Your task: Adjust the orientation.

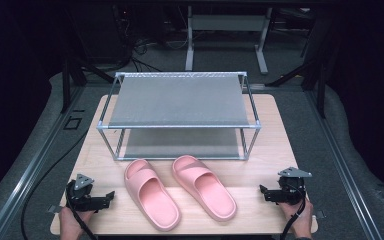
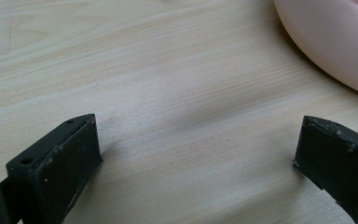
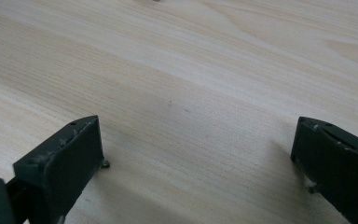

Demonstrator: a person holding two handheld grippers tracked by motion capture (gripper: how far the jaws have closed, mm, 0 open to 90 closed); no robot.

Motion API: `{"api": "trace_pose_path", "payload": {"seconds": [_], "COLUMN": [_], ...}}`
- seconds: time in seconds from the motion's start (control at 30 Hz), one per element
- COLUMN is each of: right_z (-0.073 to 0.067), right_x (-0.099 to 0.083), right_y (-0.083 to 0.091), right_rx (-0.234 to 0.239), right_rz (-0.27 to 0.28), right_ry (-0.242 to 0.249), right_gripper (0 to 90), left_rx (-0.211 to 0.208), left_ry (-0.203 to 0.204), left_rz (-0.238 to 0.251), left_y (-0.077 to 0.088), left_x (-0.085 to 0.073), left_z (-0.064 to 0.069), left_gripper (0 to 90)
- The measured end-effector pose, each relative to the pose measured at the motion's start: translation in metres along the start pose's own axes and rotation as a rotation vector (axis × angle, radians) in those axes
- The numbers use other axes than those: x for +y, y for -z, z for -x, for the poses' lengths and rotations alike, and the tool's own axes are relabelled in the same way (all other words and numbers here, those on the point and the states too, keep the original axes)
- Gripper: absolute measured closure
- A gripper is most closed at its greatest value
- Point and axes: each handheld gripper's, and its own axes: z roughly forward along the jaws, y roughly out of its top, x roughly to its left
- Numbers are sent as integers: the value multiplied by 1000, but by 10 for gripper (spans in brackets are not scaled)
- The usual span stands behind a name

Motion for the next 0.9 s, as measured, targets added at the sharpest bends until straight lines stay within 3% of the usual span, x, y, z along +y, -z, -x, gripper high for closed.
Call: {"api": "trace_pose_path", "payload": {"seconds": [0.37, 0.53, 0.8, 0.9], "right_z": [0, 0, 0, 0], "right_x": [0, 0, 0, 0], "right_y": [0, 0, 0, 0], "right_rx": [-4, -7, -3, -3], "right_rz": [3, 1, 3, 4], "right_ry": [0, 0, -1, 2], "right_gripper": [18, 19, 20, 21], "left_rx": [-1, 12, 3, -36], "left_ry": [-2, -27, -15, -28], "left_rz": [-23, -30, -48, -50], "left_y": [0, 12, 42, 55], "left_x": [3, 12, 47, 64], "left_z": [-1, 5, 17, 30], "left_gripper": [0, 0, 0, 0]}}
